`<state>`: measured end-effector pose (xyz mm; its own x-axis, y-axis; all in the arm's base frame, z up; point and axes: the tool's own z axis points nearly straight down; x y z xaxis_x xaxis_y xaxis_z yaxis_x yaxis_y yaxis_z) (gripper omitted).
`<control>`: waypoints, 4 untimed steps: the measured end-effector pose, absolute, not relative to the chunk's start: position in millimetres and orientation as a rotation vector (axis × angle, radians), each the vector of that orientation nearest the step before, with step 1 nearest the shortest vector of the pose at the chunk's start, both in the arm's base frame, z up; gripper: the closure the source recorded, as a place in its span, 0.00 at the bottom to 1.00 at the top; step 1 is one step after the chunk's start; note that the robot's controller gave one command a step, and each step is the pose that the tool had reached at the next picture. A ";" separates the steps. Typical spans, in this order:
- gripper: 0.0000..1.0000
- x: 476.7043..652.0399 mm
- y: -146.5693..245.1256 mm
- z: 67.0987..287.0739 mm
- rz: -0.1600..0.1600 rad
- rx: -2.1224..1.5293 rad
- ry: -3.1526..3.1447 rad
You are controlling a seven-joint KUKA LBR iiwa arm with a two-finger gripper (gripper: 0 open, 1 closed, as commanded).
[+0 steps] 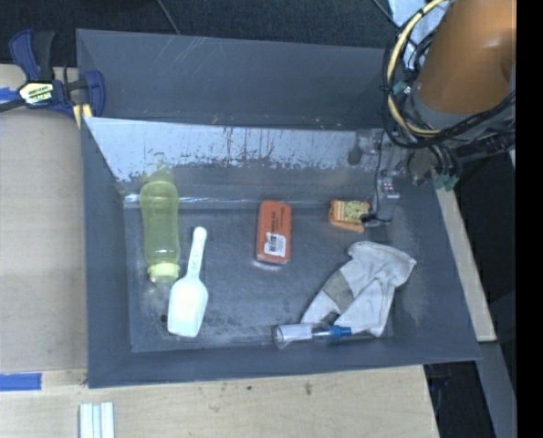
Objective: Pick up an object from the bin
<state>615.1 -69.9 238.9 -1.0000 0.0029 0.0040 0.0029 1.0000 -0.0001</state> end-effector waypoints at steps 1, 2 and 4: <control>0.00 616.2 -69.6 244.4 0.001 -0.002 -3.146; 0.00 561.6 -135.1 165.6 0.003 0.142 -3.144; 0.00 577.9 -156.3 162.0 0.004 0.222 -3.141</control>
Offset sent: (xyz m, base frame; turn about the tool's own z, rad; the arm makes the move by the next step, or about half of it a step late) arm -0.0579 -0.0696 -0.0789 -0.0968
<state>577.9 -156.3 162.0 -0.9900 -0.1409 -0.0076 -0.1409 0.9900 -0.0031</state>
